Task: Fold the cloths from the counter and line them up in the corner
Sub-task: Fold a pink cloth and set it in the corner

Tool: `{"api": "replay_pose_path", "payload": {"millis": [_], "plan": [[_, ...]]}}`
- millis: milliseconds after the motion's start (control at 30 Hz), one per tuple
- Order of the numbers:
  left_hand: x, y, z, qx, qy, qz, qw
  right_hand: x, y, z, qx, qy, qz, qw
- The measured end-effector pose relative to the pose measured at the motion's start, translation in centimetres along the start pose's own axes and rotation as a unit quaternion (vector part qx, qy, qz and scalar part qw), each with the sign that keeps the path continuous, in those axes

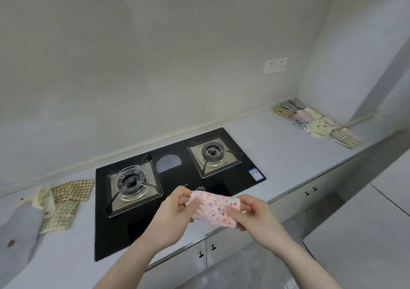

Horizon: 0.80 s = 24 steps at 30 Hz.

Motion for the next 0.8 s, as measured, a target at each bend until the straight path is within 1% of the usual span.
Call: {"api": "replay_pose_path", "payload": {"millis": [133,267,367,533,667,800], "plan": [[6.9,4.1,-4.2,0.028,-0.008,-0.04,0.999,-9.1,1.2,-1.0,0.02,0.019,0.025,0.999],[11.9,6.8,-8.0,0.039,-0.01,-0.062,0.997,-15.9,1.5,-2.8,0.029,0.033,0.038,0.998],[14.1,8.1,-11.0,0.038,-0.009,-0.075,0.996,-19.2,1.4,-4.6,0.032,0.042,0.033,0.998],[16.8,11.0,-16.5,0.027,-0.004,-0.044,0.999,-23.0,1.3,-7.9,0.035,0.075,0.017,0.996],[18.8,12.4,-21.2,0.046,-0.043,-0.02,0.998,-26.1,1.9,-10.4,0.051,0.121,0.003,0.991],[21.4,13.1,-25.4,0.042,-0.08,0.002,0.996,-30.1,3.8,-12.4,0.083,0.178,-0.043,0.98]]}}
Point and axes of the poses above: each hand's wrist, its own z-axis away from the middle knuckle, its own x-axis out of the palm, y = z × x, the point moved 3 cm from there along -z, towards the middle knuckle, and after that the axes turned 2 degrees about z, right-handed, at the moved point
